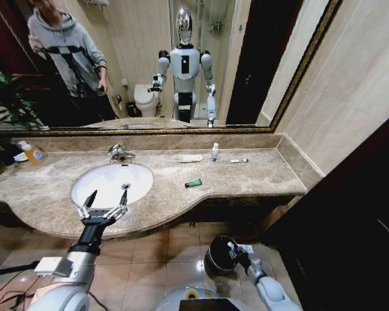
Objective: Pick up the trash from the sink and place it in the trash bin.
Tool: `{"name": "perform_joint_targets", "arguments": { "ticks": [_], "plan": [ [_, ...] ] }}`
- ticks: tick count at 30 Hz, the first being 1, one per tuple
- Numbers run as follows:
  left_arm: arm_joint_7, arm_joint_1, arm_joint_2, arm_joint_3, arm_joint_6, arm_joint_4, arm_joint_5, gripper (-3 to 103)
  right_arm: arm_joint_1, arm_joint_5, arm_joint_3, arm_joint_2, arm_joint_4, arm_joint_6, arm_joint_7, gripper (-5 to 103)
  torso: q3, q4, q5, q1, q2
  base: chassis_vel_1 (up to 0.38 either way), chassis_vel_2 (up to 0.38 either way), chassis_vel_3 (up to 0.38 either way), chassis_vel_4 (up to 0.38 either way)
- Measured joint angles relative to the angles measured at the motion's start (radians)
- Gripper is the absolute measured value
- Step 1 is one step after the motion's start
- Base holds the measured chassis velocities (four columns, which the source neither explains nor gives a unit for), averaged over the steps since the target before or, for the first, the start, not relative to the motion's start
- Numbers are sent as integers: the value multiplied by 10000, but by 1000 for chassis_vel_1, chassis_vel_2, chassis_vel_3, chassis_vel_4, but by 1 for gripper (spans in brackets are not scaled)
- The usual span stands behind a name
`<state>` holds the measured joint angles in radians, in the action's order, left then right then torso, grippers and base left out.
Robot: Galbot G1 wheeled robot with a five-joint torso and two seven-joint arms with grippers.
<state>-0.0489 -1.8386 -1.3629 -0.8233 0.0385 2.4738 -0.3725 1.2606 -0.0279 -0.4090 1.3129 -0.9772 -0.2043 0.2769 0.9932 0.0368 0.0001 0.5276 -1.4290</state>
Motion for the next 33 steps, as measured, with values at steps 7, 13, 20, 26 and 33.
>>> {"name": "perform_joint_targets", "arguments": {
  "ticks": [7, 13, 20, 26, 33],
  "plan": [
    [0, 0, 0, 0, 0, 0, 0, 100, -1365, 1335, 87, 405, 2606, -858, 31, 33, 0, -1, 1, 0, 0, 0, 0, 0, 0],
    [1, 1, 0, 0, 0, 0, 0, 100, -2080, 1890, 20, 896, 3836, -802, 76, 33, 0, 0, -2, 0, 0, 0, 0, 0, 0],
    [1, 0, 0, 0, 0, 0, 0, 100, -2458, 2765, -128, 1184, 4354, -844, 111, 33, 0, 0, -1, 0, 0, 0, 0, 0, 0],
    [0, 0, 0, 0, 0, 0, 1, 100, -2587, 2747, -171, 1093, 4423, -840, 106, 46, -1, 0, -2, 0, 0, 0, 0, 0, 0],
    [1, 0, 0, 0, 0, 0, 0, 100, -2585, 2688, -192, 1034, 4360, -819, 52, 68, -1, 0, -1, 0, 0, 0, 0, 0, 0]
  ]
}}
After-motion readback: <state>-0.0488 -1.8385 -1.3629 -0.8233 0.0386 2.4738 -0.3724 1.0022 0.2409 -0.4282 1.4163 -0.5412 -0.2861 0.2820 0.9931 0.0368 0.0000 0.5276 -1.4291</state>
